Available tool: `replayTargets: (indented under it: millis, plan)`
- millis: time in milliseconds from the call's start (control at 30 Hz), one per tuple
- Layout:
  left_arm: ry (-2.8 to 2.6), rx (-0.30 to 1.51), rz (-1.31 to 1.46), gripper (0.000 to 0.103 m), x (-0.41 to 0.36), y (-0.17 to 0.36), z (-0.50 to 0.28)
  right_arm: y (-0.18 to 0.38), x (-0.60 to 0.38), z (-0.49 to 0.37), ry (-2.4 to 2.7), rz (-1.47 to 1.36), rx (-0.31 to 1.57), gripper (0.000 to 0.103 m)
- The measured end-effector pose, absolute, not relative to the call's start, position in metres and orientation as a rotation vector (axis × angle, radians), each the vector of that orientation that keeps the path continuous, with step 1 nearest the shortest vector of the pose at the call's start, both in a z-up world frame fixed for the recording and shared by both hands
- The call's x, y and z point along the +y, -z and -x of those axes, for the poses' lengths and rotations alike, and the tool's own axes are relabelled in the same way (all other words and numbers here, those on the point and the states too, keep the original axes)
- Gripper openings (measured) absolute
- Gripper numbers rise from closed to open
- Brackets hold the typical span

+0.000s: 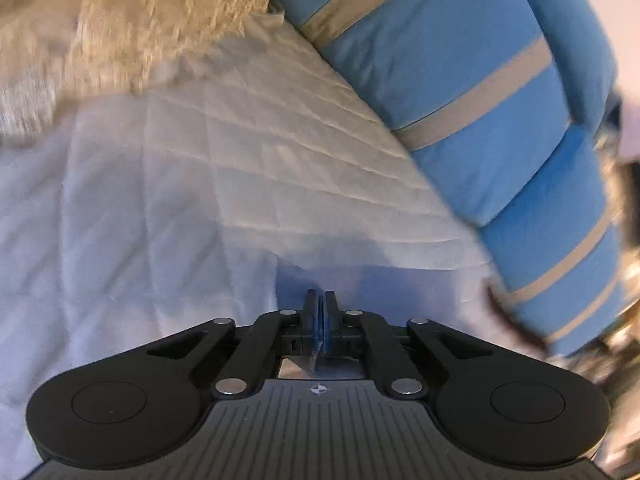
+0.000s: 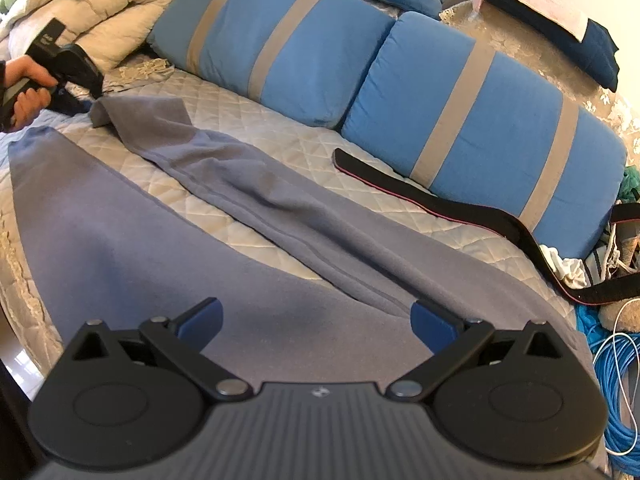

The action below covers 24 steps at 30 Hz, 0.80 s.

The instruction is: Fold clothes

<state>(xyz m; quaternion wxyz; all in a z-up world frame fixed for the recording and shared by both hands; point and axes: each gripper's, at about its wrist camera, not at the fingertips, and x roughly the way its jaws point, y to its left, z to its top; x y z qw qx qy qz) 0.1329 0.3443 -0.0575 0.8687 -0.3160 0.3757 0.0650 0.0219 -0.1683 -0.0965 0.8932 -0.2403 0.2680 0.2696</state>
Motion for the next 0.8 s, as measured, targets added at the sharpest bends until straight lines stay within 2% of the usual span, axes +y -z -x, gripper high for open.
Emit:
replayTargets:
  millis: [267, 367, 467, 533, 600, 667, 800]
  plan:
    - [-0.274, 0.58, 0.063, 0.001, 0.315, -0.012, -0.116, 0.096, -0.165, -0.022, -0.568, 0.492, 0.56, 0.103]
    - [-0.307, 0.613, -0.064, 0.003, 0.315, -0.014, -0.114, 0.095, -0.164, -0.022, -0.572, 0.489, 0.556, 0.103]
    - [-0.336, 0.672, -0.043, 0.006, 0.327, -0.006, -0.114, 0.094, -0.164, -0.022, -0.572, 0.489, 0.552, 0.103]
    - [-0.315, 0.684, 0.036, 0.021, 0.337, 0.0, -0.114, 0.094, -0.165, -0.022, -0.568, 0.49, 0.552, 0.103]
    - [-0.286, 0.69, 0.126, 0.048, 0.347, 0.006, -0.114, 0.095, -0.165, -0.023, -0.566, 0.492, 0.555, 0.103]
    - [-0.25, 0.698, 0.224, 0.064, 0.356, 0.013, -0.117, 0.096, -0.164, -0.023, -0.565, 0.495, 0.557, 0.103]
    - [-0.24, 0.715, 0.358, 0.066, 0.37, 0.03, -0.129, 0.096, -0.163, -0.022, -0.569, 0.499, 0.559, 0.103]
